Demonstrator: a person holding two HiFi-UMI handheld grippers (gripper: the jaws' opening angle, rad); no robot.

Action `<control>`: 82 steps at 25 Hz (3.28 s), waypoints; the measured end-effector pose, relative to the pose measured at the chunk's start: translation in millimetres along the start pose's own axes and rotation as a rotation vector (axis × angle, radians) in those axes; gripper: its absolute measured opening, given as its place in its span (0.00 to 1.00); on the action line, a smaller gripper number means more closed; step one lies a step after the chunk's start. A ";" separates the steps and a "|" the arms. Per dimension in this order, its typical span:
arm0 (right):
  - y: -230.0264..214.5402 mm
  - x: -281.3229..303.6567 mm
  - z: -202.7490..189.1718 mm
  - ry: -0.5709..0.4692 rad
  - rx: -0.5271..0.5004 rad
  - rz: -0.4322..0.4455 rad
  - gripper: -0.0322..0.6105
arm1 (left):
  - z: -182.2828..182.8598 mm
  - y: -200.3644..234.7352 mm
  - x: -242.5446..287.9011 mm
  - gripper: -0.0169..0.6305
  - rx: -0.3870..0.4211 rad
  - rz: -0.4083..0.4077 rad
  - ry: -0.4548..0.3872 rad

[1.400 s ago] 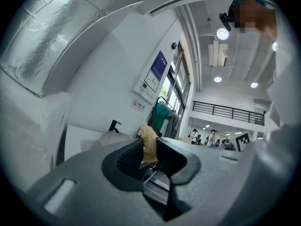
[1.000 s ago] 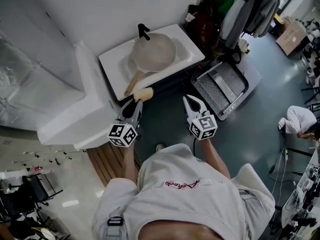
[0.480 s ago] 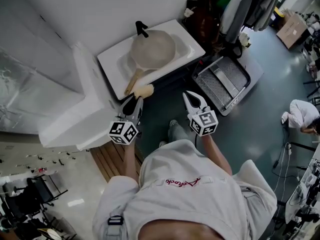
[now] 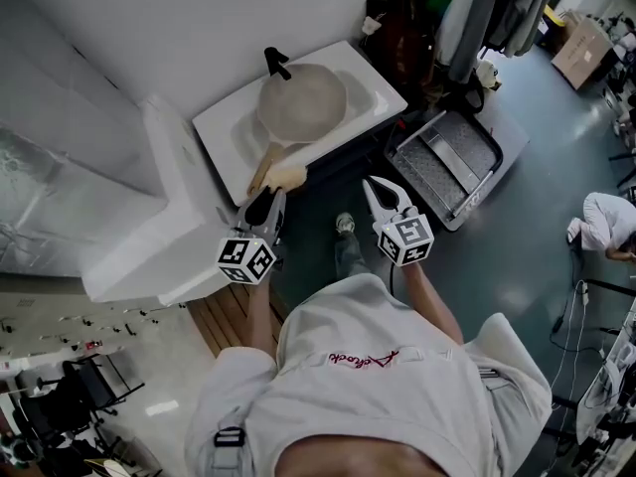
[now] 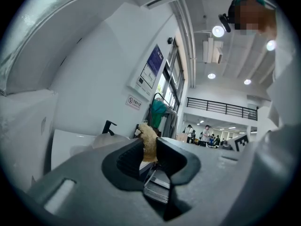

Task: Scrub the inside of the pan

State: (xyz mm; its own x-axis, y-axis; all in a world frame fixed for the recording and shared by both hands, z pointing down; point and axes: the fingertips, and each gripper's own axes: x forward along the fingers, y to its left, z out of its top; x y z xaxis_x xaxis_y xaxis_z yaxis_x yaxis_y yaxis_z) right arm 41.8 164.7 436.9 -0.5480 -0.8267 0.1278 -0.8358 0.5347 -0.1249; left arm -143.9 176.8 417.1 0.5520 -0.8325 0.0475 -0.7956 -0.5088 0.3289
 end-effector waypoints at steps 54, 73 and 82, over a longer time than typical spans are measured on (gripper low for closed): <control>-238.3 318.6 18.8 0.159 0.102 0.153 0.06 | 37.5 172.3 323.4 0.16 0.017 0.154 0.145; -257.0 351.8 -68.0 0.373 0.149 0.083 0.14 | -43.8 205.4 354.3 0.16 -0.041 0.111 0.304; -255.3 364.5 -90.4 0.440 0.127 0.073 0.22 | -72.1 222.8 371.4 0.16 0.033 0.139 0.366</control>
State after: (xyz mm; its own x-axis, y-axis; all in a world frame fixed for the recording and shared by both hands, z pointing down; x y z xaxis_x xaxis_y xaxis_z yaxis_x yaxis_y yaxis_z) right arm 52.3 -257.3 604.3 -0.5907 -0.6200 0.5164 -0.7987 0.5402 -0.2650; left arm -98.2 -230.0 576.0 0.4866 -0.7636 0.4243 -0.8731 -0.4086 0.2659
